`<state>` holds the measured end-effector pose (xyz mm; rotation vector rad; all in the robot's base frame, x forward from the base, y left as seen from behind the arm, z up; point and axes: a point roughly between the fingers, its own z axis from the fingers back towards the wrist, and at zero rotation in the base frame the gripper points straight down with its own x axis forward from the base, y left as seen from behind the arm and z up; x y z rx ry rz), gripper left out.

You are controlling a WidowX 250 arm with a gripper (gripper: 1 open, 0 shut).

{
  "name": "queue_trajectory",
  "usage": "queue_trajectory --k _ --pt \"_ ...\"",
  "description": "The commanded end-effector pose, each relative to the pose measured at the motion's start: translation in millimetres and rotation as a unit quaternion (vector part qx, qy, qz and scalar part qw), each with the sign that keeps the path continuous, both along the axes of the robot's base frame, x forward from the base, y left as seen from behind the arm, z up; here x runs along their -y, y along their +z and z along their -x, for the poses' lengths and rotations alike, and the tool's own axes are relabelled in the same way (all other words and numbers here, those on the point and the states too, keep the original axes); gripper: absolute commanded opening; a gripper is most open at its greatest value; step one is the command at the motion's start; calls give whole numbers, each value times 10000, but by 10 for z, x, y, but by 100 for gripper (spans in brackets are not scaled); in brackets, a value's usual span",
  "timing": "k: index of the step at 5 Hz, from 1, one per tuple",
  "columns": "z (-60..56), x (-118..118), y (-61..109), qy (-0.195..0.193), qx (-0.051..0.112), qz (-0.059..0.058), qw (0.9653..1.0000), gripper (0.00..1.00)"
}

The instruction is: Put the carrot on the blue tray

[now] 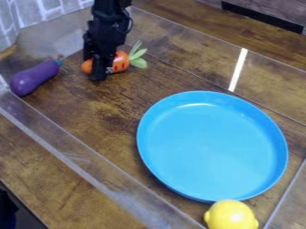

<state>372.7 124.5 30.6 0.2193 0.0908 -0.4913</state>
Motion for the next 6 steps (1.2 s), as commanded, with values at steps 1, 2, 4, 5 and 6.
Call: queue_trajectory --k 1,2,4,5,6 --pt "-164 53 357 -118 505 -182 9985 0" --pt "-228 61 352 -150 537 -247 9981 0" --pt "-238 139 527 -149 656 -463 9967 0" --pt "-243 160 559 -122 693 -521 9962 0" --pt "-234 237 550 -149 726 -556 9957 0"
